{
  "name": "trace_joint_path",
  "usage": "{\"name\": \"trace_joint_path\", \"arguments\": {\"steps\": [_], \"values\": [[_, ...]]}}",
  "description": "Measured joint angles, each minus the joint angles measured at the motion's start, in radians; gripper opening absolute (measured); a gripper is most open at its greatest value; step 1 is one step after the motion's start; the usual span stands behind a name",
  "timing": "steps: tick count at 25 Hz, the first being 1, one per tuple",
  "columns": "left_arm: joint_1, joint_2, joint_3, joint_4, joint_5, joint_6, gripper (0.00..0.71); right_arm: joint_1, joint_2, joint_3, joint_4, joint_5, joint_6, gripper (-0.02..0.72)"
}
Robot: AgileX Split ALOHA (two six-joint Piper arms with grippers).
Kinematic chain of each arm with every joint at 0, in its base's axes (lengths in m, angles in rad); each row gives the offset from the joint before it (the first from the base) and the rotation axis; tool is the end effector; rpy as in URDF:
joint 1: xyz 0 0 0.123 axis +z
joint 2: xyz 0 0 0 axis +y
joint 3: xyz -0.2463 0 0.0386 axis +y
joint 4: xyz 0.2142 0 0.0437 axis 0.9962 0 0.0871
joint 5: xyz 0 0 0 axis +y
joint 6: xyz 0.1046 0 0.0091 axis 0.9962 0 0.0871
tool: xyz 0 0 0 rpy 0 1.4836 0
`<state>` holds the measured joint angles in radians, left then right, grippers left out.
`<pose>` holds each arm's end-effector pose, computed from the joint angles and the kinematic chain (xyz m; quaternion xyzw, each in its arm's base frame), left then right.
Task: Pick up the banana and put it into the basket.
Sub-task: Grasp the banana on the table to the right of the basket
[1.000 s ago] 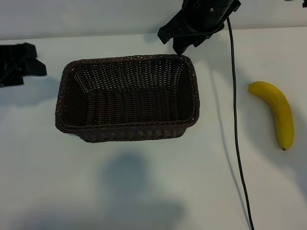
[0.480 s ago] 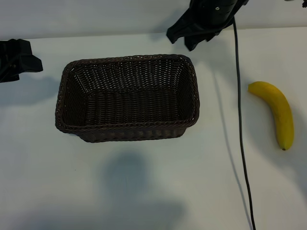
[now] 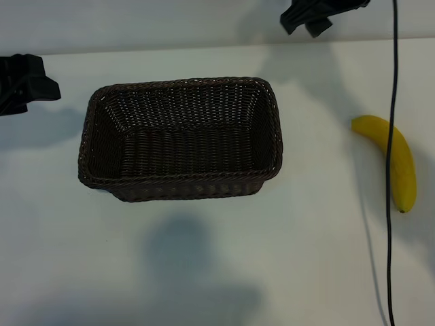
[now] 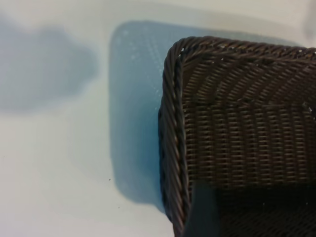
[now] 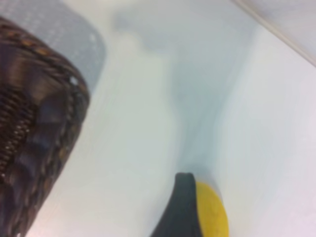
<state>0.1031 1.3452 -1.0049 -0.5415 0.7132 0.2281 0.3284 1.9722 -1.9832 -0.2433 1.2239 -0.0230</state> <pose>0.2634 -0.0084 0.2645 -0.0833 0.9269 -0.1769 0.3204 0.3772 0.1034 0.2888 -0.1840 0.9506 -0.0857 0.2348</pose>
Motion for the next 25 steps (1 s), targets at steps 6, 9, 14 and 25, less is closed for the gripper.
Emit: {"name": "trace_joint_path", "arguments": {"steps": [6,9,14,25], "values": [[0.0,0.001,0.0,-0.014,-0.017,0.021,0.58,-0.118,-0.007,0.007,0.111,-0.003,-0.011,0.6],[0.0,0.006,0.0,-0.05,-0.021,0.053,0.58,-0.185,-0.021,0.076,0.151,-0.008,-0.045,0.599],[0.0,0.018,0.0,-0.086,-0.034,0.084,0.58,-0.303,-0.023,0.272,0.207,-0.007,-0.106,0.599],[0.0,0.027,0.0,-0.088,-0.037,0.102,0.581,-0.386,-0.023,0.412,0.338,-0.022,-0.248,0.597]]}}
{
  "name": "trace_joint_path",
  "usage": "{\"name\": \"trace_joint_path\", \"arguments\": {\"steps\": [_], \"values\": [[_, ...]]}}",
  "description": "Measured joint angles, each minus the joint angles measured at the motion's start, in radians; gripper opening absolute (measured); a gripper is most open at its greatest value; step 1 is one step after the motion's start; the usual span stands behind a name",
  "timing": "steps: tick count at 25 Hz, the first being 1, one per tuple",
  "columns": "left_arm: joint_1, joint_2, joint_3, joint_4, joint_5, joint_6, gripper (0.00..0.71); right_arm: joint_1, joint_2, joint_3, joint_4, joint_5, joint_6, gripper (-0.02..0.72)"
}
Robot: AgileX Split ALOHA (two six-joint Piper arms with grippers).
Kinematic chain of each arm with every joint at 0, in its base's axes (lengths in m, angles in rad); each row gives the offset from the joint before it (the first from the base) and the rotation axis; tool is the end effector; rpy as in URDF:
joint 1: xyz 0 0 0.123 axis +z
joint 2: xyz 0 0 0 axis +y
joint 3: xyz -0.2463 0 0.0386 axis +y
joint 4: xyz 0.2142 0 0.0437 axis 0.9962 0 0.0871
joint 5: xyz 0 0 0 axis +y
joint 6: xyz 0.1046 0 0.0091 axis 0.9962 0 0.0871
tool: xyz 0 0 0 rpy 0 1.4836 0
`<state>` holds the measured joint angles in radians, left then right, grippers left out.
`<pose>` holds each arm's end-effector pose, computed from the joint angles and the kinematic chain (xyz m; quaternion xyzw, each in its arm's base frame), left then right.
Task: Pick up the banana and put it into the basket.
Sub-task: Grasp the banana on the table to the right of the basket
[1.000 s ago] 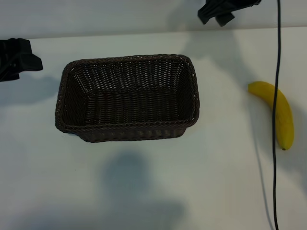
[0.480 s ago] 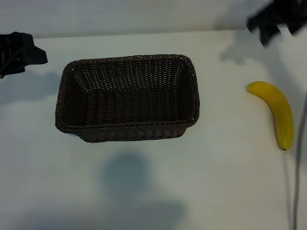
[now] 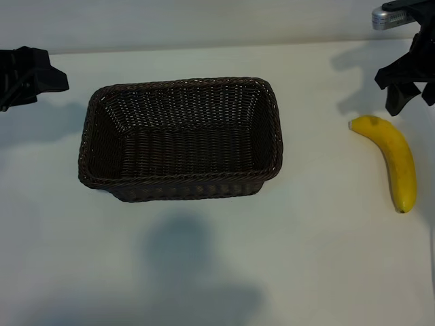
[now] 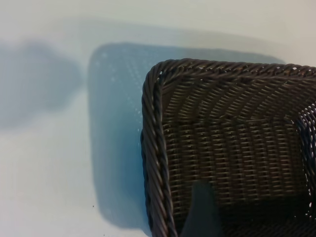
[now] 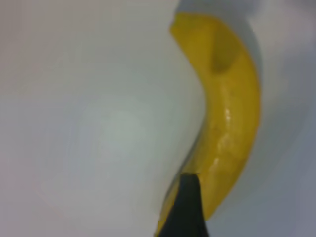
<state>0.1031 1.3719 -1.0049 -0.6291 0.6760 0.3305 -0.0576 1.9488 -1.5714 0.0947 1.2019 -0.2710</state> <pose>0.2714 -0.0108 0.2623 -0.0675 0.9199 -0.1896 0.3365 0.3503 -0.0109 0.1951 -0.0911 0.9941 0.0378 0.0461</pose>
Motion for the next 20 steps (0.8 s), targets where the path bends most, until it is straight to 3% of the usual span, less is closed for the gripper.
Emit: {"name": "trace_joint_path", "arguments": {"steps": [7,20], "values": [[0.0,0.0,0.0,0.0,0.0,0.005,0.581,0.0,-0.004,0.114,0.031,-0.112,-0.05,0.597],[0.0,0.0,0.0,0.002,0.0,0.006,0.581,0.0,-0.014,0.342,0.013,-0.431,-0.082,0.596]]}}
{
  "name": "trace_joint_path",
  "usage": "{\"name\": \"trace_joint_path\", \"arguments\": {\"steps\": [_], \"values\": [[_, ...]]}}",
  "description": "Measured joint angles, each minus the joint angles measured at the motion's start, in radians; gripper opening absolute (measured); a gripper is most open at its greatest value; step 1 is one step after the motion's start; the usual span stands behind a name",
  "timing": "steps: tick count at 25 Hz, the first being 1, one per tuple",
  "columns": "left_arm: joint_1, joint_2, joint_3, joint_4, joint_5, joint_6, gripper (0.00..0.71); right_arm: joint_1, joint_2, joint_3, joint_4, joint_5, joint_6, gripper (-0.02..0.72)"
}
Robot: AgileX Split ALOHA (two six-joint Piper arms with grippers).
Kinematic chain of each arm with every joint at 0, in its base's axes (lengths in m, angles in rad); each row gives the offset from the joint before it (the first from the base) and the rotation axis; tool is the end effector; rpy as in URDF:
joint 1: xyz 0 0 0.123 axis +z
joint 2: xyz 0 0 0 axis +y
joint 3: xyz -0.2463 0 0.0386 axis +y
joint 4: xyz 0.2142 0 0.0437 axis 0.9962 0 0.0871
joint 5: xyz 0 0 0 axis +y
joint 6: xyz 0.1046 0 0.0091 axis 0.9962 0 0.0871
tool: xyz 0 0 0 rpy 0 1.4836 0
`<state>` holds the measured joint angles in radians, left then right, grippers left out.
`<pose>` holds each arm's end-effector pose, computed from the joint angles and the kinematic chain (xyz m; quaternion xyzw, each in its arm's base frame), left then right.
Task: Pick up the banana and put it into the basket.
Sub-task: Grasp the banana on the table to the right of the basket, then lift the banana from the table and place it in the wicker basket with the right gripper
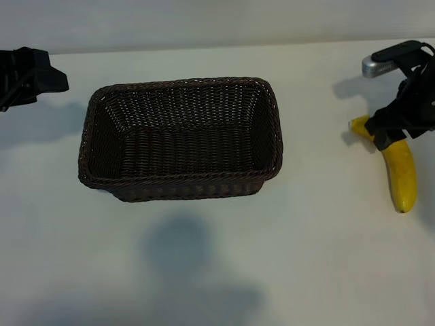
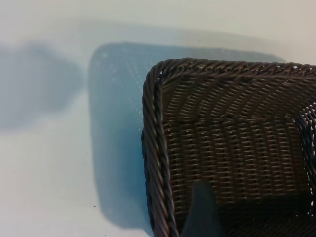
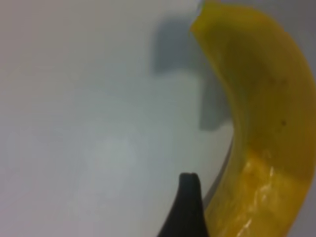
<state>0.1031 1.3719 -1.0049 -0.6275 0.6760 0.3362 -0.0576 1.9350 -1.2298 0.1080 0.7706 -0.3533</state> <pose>0.2713 -0.0107 0.2623 -0.0644 0.9203 -0.1880 0.3370 0.3344 -0.0114 0.1309 -0.1117 0.9887 0.0216 0.0973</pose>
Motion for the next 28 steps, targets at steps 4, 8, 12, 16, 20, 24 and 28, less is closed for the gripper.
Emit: {"name": "trace_joint_path", "arguments": {"steps": [4,8,12,16,20,24,28], "values": [[0.0,0.0,0.0,0.0,0.0,0.0,0.581,0.0,0.0,0.042,-0.004,-0.058,0.0,0.591],[0.0,0.0,0.0,0.0,0.0,0.001,0.576,0.0,0.0,0.059,-0.005,-0.078,0.0,0.543],[0.0,0.0,0.0,0.0,0.001,0.004,0.567,0.0,0.0,0.062,-0.005,-0.088,0.001,0.431],[0.0,0.0,0.0,0.0,0.001,0.004,0.564,0.0,0.0,0.062,-0.005,-0.088,0.005,0.381],[0.0,0.0,0.0,0.0,0.001,0.004,0.564,0.0,0.0,0.062,-0.005,-0.088,0.008,0.381],[0.0,0.0,0.0,0.0,0.002,0.004,0.564,0.0,-0.001,0.062,-0.005,-0.087,0.019,0.381],[0.0,0.0,0.0,0.0,0.002,0.004,0.563,0.0,-0.005,0.062,-0.005,-0.062,0.022,0.381]]}}
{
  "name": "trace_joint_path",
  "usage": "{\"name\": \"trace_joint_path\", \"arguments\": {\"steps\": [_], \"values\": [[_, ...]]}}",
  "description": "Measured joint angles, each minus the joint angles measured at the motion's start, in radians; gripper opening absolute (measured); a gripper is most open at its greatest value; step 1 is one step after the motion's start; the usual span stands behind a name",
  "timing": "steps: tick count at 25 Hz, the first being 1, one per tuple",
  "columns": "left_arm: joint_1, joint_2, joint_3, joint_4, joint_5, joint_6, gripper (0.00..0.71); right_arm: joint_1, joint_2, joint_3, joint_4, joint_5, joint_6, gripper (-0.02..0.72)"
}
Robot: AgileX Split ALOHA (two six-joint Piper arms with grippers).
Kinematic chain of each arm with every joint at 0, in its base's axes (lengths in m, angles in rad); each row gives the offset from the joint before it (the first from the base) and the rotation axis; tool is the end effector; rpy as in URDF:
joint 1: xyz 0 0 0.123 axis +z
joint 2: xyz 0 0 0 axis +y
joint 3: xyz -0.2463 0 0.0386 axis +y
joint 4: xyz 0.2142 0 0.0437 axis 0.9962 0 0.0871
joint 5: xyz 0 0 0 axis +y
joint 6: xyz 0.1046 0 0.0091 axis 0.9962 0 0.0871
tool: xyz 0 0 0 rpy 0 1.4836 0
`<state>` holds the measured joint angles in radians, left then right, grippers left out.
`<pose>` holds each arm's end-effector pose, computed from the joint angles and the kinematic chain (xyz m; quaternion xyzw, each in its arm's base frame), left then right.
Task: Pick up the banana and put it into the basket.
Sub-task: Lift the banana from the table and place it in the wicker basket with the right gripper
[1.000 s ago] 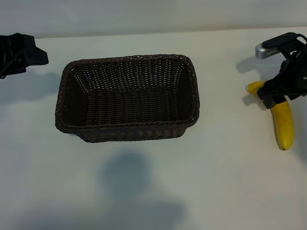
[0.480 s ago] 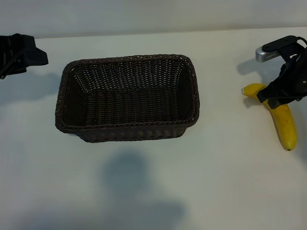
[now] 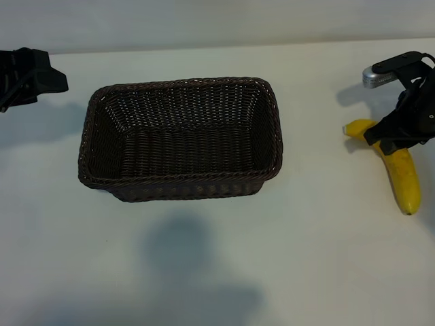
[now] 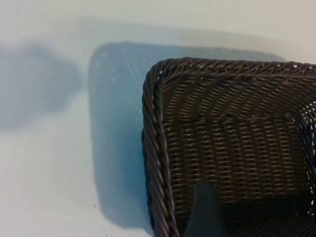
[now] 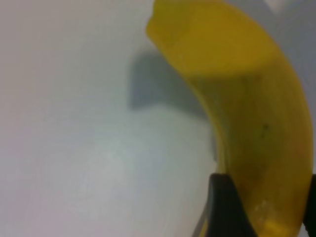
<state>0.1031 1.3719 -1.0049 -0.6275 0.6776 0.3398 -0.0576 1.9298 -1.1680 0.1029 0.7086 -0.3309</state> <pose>0.2712 -0.0108 0.2622 -0.0625 0.9206 -0.1877 0.3366 0.3275 -0.0118 0.1209 -0.1000 0.9899 0.0182 0.0989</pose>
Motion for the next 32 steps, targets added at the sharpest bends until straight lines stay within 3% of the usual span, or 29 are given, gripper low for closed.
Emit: {"name": "trace_joint_path", "arguments": {"steps": [4,17,23,32], "values": [[0.0,0.0,0.0,0.0,0.003,0.0,0.564,0.0,-0.025,-0.019,-0.002,0.042,0.003,0.38],[0.0,0.0,0.0,0.0,0.026,-0.003,0.564,0.0,-0.164,-0.021,0.001,0.068,0.006,0.377],[0.0,0.0,0.0,0.0,0.029,0.005,0.561,0.0,-0.173,-0.112,0.053,0.17,0.008,0.377],[0.0,0.0,0.0,-0.025,0.036,0.022,0.561,0.132,-0.173,-0.284,0.056,0.229,0.007,0.377]]}}
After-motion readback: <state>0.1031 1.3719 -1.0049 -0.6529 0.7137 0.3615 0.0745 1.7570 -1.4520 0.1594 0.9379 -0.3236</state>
